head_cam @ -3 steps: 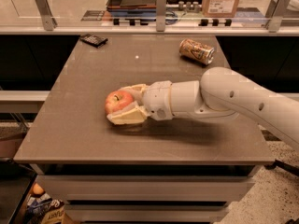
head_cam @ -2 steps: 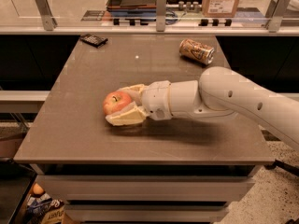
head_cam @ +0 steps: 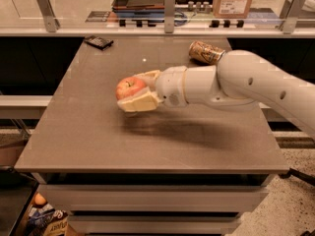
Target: Move apple near rxbar chocolate
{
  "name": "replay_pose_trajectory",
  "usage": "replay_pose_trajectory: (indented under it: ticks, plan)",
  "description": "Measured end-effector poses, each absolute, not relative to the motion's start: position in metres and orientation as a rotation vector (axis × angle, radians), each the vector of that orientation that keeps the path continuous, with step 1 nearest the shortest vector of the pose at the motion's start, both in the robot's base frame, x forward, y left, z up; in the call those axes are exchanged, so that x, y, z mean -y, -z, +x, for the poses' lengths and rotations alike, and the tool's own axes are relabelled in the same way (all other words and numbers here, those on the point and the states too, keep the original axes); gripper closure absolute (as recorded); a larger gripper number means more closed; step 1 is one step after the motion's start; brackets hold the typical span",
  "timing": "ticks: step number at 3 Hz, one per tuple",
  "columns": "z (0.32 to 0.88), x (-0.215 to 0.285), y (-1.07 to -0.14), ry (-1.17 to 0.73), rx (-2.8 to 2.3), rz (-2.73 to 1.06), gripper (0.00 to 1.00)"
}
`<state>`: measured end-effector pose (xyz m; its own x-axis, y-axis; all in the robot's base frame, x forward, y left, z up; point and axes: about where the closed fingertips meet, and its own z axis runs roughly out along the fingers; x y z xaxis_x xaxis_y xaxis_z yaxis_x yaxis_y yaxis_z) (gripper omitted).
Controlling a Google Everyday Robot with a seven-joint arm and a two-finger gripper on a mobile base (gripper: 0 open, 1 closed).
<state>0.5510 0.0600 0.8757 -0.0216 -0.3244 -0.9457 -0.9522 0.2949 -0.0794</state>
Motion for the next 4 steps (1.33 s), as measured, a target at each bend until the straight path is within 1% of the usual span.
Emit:
replay_pose_trajectory:
  ticks: [2,4]
  plan:
    - [0.633,-0.025,-0.931,-0.636,-1.634,-1.068,1.0]
    - [0.73,-0.035,-0.948,-0.58,-1.583,-1.004,1.0]
